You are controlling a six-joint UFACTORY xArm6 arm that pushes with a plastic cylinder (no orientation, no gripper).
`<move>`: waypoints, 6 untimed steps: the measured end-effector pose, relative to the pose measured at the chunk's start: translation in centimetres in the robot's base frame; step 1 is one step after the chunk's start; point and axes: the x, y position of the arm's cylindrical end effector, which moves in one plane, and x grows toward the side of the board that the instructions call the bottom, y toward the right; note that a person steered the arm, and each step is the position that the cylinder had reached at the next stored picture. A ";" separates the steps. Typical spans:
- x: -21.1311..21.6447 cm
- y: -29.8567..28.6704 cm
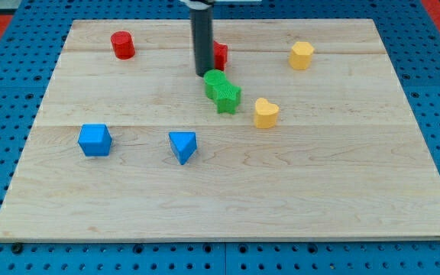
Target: Move towards right
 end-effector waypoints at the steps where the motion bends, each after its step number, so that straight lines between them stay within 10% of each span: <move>1: 1.7 1.2; 6: 2.6 10.0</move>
